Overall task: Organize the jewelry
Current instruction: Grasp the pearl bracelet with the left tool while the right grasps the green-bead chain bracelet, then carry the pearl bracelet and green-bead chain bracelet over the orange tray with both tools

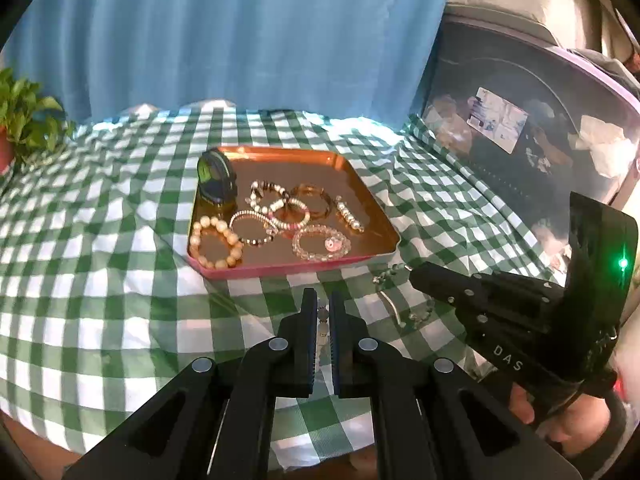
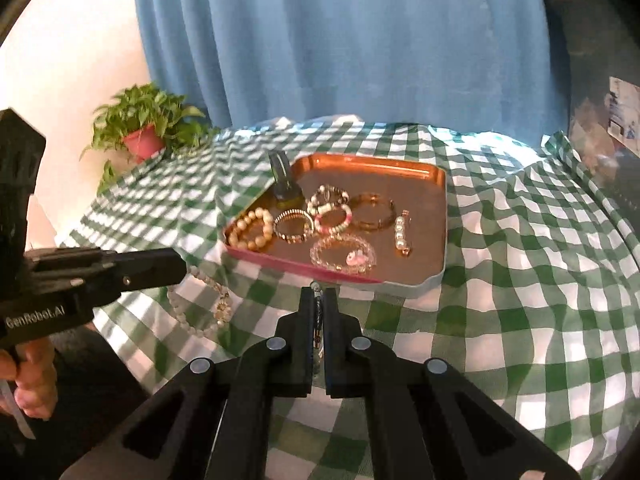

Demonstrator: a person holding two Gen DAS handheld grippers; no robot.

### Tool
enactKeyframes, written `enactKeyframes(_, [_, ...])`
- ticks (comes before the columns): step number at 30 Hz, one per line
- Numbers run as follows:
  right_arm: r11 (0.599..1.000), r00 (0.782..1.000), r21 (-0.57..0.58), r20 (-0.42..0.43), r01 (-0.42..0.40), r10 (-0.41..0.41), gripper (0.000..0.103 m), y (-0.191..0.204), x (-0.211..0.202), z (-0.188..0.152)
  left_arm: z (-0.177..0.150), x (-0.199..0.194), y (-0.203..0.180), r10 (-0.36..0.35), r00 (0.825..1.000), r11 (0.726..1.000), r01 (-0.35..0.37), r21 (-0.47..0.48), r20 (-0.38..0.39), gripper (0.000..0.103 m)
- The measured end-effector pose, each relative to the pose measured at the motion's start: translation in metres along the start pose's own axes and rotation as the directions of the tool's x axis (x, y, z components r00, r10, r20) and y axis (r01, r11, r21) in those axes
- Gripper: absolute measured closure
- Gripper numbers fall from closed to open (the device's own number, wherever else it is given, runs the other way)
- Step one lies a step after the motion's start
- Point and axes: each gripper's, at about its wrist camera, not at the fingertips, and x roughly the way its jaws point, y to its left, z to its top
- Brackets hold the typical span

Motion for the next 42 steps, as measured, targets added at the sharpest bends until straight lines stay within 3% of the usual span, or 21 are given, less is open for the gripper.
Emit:
enactKeyframes(7, [0.997,1.0,0.077,0.01,-0.028,0.027,0.1,-0.003,-0.017,0.008,0.011,-0.018,-0.01,0.017,0.999,1.0,-0.018,0.02,0.028,0.097])
enactKeyframes(16, [1.0,0.996,0.026,0.093,-0.011,0.009,0.1,0.011,-0.049,0.04,0.045,-0.042,-0.011,0.007,0.995,0.999,-0.011,0.039,0.098,0.097])
enactKeyframes(19, [1.0,0.992,-0.005,0.129,-0.008,0.009,0.1,0.016,-0.062,0.059,0.065,-0.053,-0.009,-0.023,0.991,0.999,0.018,0.036,0.132,0.097])
enactKeyframes(22, [0.999,0.985,-0.031,0.172,0.007,-0.001,0.1,0.02,-0.074,0.076,0.089,-0.064,0.0,-0.123,0.981,0.992,0.124,-0.002,0.152,0.097])
enactKeyframes(26, [0.998,0.976,-0.061,0.217,0.029,-0.015,0.1,0.021,-0.082,0.098,0.113,-0.073,0.007,-0.152,0.972,0.988,0.153,0.004,0.181,0.097])
enactKeyframes(35, [0.998,0.973,-0.064,0.233,0.022,-0.007,0.1,0.016,-0.063,0.129,0.147,-0.049,0.01,-0.15,0.969,0.989,0.147,0.033,0.197,0.097])
enactKeyframes(42, [0.999,0.976,-0.045,0.22,0.012,-0.001,0.1,-0.001,-0.02,0.149,0.167,0.004,0.026,-0.142,0.97,0.99,0.14,0.028,0.196,0.097])
